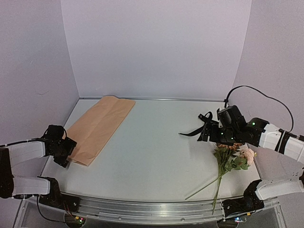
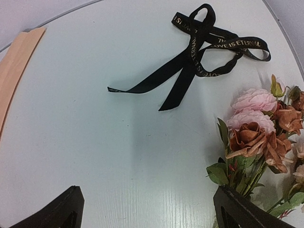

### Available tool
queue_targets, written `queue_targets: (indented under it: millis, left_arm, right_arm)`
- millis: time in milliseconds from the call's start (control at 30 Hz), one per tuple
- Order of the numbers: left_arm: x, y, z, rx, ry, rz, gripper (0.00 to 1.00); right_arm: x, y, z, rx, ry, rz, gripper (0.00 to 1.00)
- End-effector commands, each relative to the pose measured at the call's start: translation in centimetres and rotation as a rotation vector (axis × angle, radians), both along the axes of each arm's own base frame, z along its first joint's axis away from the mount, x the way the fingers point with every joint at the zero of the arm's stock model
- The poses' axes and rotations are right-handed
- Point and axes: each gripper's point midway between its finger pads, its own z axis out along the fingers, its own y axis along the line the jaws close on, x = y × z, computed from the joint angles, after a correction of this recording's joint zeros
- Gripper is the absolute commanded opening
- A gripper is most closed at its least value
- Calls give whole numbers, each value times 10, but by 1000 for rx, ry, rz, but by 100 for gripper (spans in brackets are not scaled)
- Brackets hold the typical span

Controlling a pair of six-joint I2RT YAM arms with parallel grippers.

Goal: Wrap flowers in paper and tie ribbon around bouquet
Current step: Pick up the corner of the folded wrapping paper at the center of the board.

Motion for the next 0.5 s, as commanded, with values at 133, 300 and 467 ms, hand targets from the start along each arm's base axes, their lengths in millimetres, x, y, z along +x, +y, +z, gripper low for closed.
queue_targets:
  millis: [133, 300, 467]
  left_arm:
    - [9, -4, -2, -76, -74, -17, 81]
    - [9, -1, -3, -83, -84, -4, 65]
    - [13, 0, 0, -78, -104, -13, 44]
  right_arm:
    - [3, 2, 4, 11, -18, -2, 98]
    - [2, 2, 2, 16, -11, -9, 98]
    - [3, 3, 2, 21, -7, -10, 98]
